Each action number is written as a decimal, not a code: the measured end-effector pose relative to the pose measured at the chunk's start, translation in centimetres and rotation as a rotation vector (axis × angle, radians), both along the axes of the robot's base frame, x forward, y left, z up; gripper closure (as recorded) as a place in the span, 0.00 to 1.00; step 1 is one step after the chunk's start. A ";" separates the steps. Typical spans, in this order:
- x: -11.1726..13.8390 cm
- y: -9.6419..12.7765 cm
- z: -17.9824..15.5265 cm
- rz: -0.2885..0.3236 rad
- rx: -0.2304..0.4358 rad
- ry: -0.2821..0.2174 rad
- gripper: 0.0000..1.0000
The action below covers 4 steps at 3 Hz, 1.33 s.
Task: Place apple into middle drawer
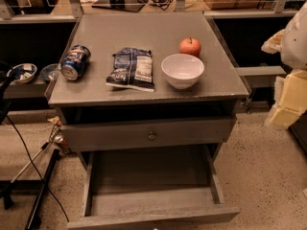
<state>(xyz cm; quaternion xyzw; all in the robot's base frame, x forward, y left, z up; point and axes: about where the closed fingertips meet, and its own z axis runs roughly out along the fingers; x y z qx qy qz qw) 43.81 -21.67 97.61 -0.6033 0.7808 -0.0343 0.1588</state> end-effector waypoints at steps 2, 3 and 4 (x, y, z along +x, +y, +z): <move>2.1 0.2 0.1 0.015 0.021 -0.024 0.00; 6.6 1.0 -1.3 0.066 0.039 -0.028 0.00; 7.1 1.0 -1.3 0.068 0.043 -0.030 0.00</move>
Offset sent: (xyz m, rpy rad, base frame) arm 0.0302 0.0003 -0.0016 0.0343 -0.0221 0.0187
